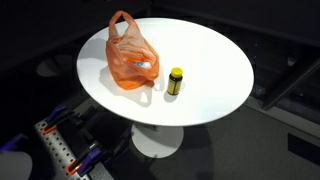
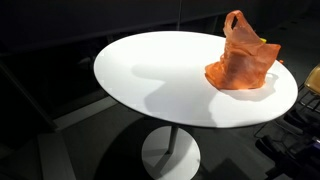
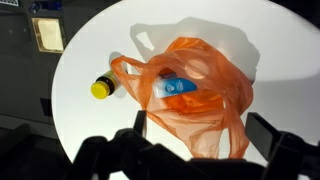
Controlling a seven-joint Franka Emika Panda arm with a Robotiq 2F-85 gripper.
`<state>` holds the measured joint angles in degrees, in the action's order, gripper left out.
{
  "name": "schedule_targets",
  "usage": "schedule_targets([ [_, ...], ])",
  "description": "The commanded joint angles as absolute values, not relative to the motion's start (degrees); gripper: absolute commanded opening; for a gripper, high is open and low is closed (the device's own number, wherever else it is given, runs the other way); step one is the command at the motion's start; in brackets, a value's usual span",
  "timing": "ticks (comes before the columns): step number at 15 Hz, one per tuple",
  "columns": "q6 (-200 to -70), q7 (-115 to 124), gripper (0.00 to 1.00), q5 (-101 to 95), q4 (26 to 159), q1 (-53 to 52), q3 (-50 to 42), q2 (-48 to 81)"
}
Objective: Pick up the white medicine bottle form the orange plastic bag and slide the brown medicine bottle with a yellow lid forward, place the white medicine bottle on the table next to the brown medicine bottle
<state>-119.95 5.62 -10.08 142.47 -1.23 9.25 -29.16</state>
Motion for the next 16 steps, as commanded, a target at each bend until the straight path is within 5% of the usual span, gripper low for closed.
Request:
schedule_targets([
  [1,-123.8,6.6,1.00,-10.3,141.3,-0.5,6.9,-25.2],
  [16,-136.7,4.0,1.00,-5.1,143.4,1.8,-0.8,-10.4],
])
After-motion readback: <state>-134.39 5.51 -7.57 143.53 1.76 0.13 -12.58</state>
